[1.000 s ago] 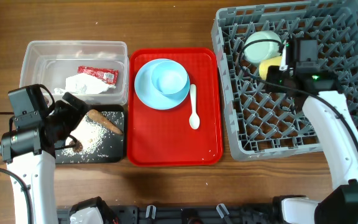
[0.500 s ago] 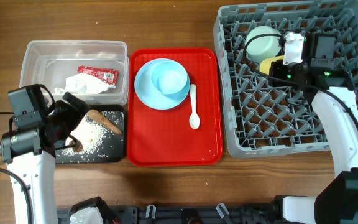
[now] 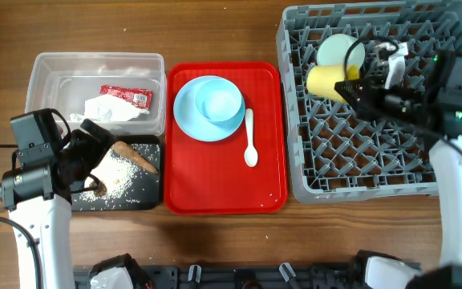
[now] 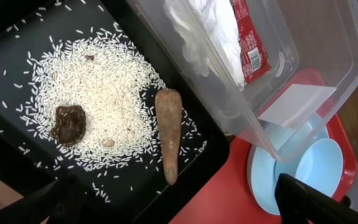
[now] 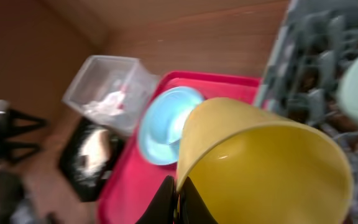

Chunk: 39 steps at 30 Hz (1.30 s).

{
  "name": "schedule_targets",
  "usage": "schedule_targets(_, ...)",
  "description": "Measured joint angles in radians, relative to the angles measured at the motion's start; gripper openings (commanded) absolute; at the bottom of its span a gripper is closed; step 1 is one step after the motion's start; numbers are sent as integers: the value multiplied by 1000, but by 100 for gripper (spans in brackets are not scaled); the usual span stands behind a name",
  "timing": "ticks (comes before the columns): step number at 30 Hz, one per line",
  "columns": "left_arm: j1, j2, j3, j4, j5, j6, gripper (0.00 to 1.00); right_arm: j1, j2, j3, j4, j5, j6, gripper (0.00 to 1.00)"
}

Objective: Sort waste into correct bins and load items into the dishwasher rack

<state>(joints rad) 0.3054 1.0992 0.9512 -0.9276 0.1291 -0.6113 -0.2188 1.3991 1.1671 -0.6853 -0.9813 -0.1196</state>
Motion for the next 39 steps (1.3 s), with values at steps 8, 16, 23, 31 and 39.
schedule_targets(8, 0, 0, 0, 0, 0, 0, 100, -54, 394, 0, -82, -241, -160, 4)
schedule_targets(16, 0, 0, 0, 0, 0, 0, 100, -76, 443, 11, -145, -175, -235, 5)
schedule_targets(23, 0, 0, 0, 0, 0, 0, 100, -89, 465, 11, -193, 77, -241, 6)
schedule_targets(31, 0, 0, 0, 0, 0, 0, 100, -84, 463, 15, -195, 225, -155, 4)
schedule_targets(39, 0, 0, 0, 0, 0, 0, 100, -74, 298, 117, -238, 367, -74, 5)
